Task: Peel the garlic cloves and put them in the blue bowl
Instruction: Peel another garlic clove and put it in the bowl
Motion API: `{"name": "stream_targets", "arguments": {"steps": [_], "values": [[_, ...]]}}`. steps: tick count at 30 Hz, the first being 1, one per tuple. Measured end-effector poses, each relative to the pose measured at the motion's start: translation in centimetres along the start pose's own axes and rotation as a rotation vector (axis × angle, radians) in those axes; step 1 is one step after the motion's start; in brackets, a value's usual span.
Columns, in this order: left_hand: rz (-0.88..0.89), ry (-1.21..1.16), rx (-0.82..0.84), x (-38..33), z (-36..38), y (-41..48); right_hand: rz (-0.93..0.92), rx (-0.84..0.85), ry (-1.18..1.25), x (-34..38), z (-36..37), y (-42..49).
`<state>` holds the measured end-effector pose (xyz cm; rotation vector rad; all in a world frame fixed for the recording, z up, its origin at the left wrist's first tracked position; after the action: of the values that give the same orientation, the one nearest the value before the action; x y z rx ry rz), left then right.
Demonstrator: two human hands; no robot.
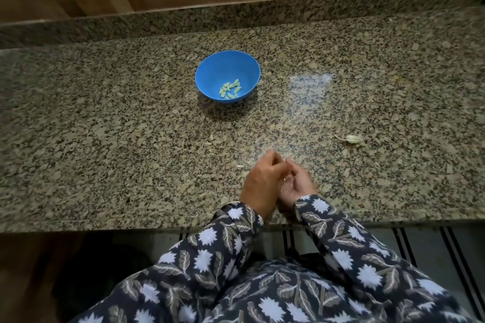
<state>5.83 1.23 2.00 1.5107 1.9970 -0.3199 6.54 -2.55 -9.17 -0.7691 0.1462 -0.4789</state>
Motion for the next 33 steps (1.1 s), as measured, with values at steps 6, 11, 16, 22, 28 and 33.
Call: {"name": "stream_targets", "arguments": {"steps": [6, 11, 16, 22, 28, 33], "values": [[0.007, -0.047, -0.056, 6.1, -3.1, -1.9, -0.133, 0.021, 0.057, 2.9, 0.4, -0.6], [-0.115, 0.23, 0.259, 11.9, 0.5, -4.2, -0.283, 0.042, 0.08, 7.3, -0.8, -2.1], [0.108, 0.235, 0.427, 5.3, 6.7, 0.1, -0.41, -0.01, 0.08, 9.6, -3.0, -4.1], [0.705, 0.161, 0.592, 0.9, 8.5, -1.9, -0.486, -0.037, 0.13, 10.1, -4.1, -4.6], [0.638, 0.153, 0.495, 8.5, 2.0, -5.8, -0.385, 0.019, 0.005, 6.1, -1.0, -1.5], [0.451, 0.151, 0.323, 12.5, -2.1, -7.9, -0.196, 0.075, -0.31, 1.0, 1.4, 0.0]]}}
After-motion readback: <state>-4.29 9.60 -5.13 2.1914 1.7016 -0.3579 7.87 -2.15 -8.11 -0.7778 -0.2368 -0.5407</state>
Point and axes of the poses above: each hand's wrist, its own y-axis towards the middle knuckle, its own z-axis out of the palm, x = y × z, the point moved 10 cm from there along y, towards the middle knuckle, and after that the axes turned 1 degree about x, right-handed, at the moved point
